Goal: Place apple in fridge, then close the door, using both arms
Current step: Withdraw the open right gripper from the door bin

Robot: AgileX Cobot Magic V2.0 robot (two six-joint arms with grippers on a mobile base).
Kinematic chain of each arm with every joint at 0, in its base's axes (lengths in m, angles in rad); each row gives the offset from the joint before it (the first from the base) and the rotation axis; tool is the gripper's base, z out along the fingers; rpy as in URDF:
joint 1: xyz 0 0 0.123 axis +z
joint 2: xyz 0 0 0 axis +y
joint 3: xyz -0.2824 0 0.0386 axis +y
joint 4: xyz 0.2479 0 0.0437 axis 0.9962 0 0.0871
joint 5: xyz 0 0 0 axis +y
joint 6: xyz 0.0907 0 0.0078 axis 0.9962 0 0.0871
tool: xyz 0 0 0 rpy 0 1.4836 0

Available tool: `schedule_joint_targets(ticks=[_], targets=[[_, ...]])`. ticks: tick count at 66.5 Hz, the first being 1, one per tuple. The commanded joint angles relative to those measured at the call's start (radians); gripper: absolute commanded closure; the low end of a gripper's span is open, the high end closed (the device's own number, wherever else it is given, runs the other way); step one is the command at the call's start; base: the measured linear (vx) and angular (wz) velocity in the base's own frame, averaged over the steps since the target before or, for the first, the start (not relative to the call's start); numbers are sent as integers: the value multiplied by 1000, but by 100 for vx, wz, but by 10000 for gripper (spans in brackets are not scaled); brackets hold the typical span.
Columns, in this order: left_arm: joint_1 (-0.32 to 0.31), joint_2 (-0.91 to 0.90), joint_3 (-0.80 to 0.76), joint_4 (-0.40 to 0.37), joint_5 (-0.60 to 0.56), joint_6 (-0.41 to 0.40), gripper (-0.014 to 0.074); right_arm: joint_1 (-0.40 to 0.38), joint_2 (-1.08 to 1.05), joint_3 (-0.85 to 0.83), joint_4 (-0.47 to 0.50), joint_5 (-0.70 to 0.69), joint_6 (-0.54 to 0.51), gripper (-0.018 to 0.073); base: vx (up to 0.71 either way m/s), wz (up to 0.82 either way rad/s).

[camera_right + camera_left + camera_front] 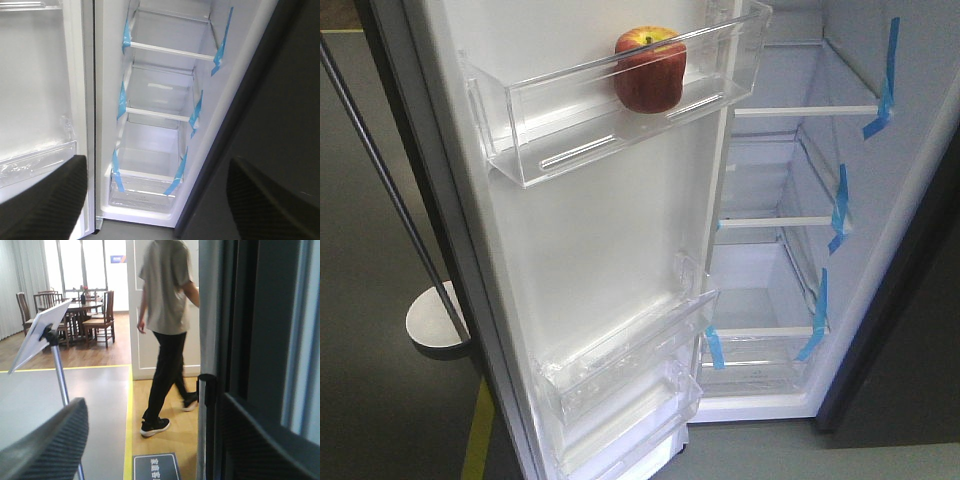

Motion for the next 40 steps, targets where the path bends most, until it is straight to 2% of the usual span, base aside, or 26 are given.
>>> schedule_joint_targets(ticks=[1, 19, 40], targets=[[-6, 107, -65, -4, -138, -11, 41, -4, 10, -20, -28, -63, -1, 13, 0, 0], [-6, 482, -322, -5, -169, -12, 92, -4, 10, -20, -28, -63, -1, 13, 0, 0], [-6, 706, -524, -4, -212, -9, 94, -4, 10, -20, -28, -64, -1, 13, 0, 0]])
